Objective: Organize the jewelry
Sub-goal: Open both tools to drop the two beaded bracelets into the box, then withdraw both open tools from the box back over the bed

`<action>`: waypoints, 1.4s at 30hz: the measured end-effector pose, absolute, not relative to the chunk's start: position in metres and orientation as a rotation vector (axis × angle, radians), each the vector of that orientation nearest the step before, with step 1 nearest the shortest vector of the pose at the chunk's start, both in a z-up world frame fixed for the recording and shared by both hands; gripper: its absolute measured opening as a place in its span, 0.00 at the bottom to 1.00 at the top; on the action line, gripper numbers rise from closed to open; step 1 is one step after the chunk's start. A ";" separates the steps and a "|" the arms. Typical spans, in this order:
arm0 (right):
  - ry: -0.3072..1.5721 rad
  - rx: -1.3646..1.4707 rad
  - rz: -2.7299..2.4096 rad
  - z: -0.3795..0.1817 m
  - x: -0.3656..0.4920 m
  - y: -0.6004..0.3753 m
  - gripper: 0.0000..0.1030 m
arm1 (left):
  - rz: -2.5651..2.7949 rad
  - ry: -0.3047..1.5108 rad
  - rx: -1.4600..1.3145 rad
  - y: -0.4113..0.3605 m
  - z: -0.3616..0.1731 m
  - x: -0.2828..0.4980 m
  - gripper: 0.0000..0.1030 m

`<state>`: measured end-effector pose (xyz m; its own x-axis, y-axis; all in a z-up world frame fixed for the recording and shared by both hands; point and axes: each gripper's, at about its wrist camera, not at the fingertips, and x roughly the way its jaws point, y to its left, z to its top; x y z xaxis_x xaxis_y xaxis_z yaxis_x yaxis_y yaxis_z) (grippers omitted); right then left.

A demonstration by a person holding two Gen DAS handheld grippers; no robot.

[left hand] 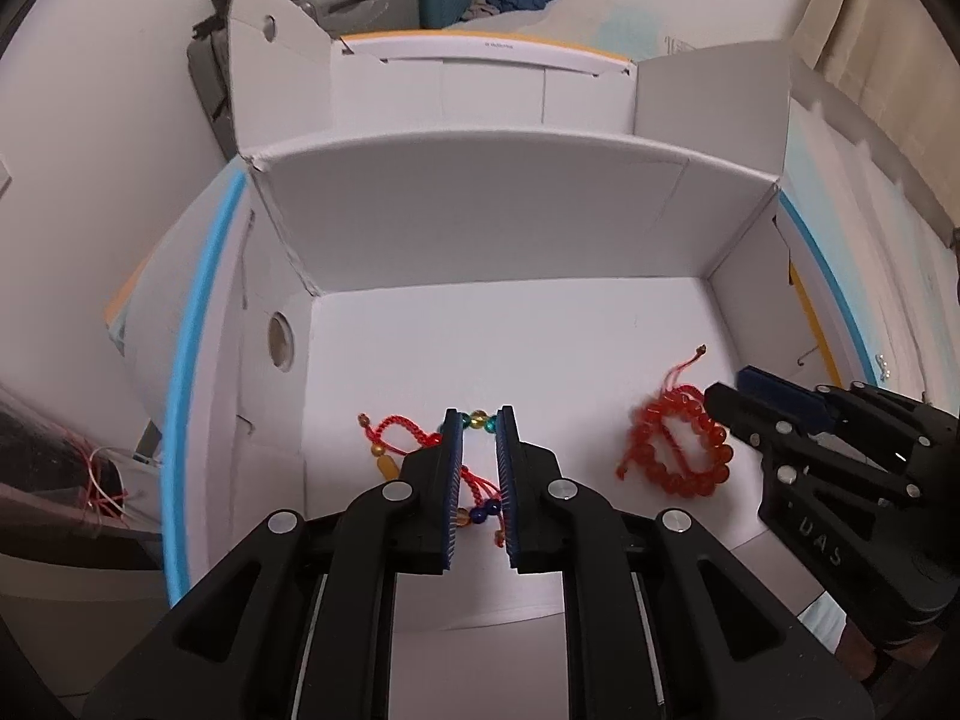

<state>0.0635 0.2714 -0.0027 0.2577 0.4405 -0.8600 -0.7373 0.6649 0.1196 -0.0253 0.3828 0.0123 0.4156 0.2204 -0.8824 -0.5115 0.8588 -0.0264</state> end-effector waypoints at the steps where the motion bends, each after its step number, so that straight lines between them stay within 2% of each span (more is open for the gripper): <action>1: 1.029 -0.333 0.820 -0.001 0.063 0.270 0.34 | 0.478 1.043 -0.313 0.384 0.014 -0.026 0.21; 5: 1.010 -0.315 0.821 0.006 0.064 0.265 0.52 | 0.501 1.028 -0.303 0.383 0.021 -0.030 0.31; 7: 1.003 -0.309 0.820 0.009 0.064 0.263 0.58 | 0.511 1.015 -0.294 0.381 0.024 -0.030 0.43; 8: 1.000 -0.307 0.821 0.011 0.064 0.263 0.61 | 0.519 1.011 -0.288 0.381 0.026 -0.030 0.45; 11: 0.991 -0.302 0.820 0.014 0.065 0.260 0.68 | 0.530 1.001 -0.283 0.380 0.030 -0.031 0.51; 15: 0.980 -0.296 0.818 0.019 0.066 0.255 0.70 | 0.548 0.988 -0.279 0.380 0.034 -0.033 0.61; 20: 0.945 -0.287 0.819 0.027 0.065 0.249 0.84 | 0.555 0.982 -0.263 0.376 0.038 -0.031 0.67; 30: 0.905 -0.268 0.813 0.042 0.067 0.230 0.93 | 0.543 0.960 -0.239 0.366 0.047 -0.026 0.83; 42: 0.865 -0.220 0.765 0.061 0.078 0.181 0.93 | 0.471 0.916 -0.192 0.327 0.067 -0.004 0.92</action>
